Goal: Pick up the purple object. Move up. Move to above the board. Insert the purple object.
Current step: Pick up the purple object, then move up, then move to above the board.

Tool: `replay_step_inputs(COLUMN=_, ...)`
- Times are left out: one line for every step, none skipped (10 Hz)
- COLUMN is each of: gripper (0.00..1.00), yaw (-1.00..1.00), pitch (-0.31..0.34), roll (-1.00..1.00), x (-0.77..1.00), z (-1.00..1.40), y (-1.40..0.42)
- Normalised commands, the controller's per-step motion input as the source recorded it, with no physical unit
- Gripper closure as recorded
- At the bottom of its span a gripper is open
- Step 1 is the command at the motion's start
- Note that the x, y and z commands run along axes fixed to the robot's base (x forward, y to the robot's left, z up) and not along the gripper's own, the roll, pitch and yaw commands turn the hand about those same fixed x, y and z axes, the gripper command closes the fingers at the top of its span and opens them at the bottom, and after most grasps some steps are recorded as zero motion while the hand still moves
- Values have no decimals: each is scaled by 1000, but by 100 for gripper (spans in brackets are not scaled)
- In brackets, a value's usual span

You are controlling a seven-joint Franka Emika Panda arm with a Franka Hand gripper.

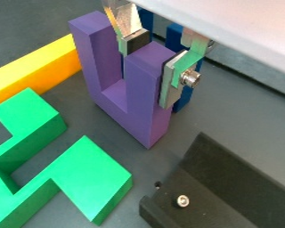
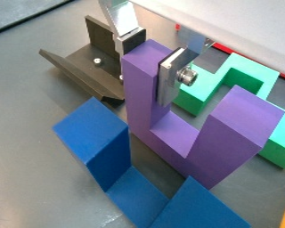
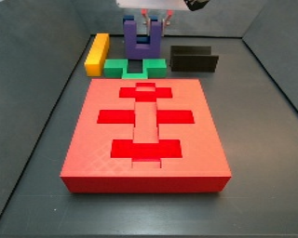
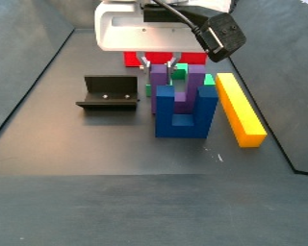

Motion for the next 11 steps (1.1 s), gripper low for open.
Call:
replay_step_inputs(gripper=100, yaw=0, pitch=0, roll=0, x=0, z=0, y=0)
replay_step_inputs(gripper=100, yaw=0, pitch=0, roll=0, x=0, z=0, y=0)
replay_step_inputs(gripper=100, yaw=0, pitch=0, roll=0, x=0, z=0, y=0)
replay_step_inputs(gripper=100, yaw=0, pitch=0, roll=0, x=0, z=0, y=0)
replay_step_inputs(gripper=100, yaw=0, pitch=0, roll=0, x=0, z=833, y=0)
replay_step_inputs(gripper=100, yaw=-14, pitch=59, roll=2, x=-74, z=712, y=-22)
replay_step_inputs(gripper=100, yaw=-16, pitch=62, roll=23, x=-76, z=554, y=-12)
replay_step_inputs(gripper=100, yaw=-1, pitch=32, roll=60, x=-14, z=204, y=-11)
replay_step_inputs(gripper=100, yaw=0, pitch=0, roll=0, x=0, z=1400, y=0)
replay_step_inputs(gripper=100, yaw=-1, pitch=28, roll=-8, x=-22, z=1400, y=5)
replay_step_inputs(gripper=100, yaw=4, pitch=40, roll=15, x=-47, z=1400, y=3)
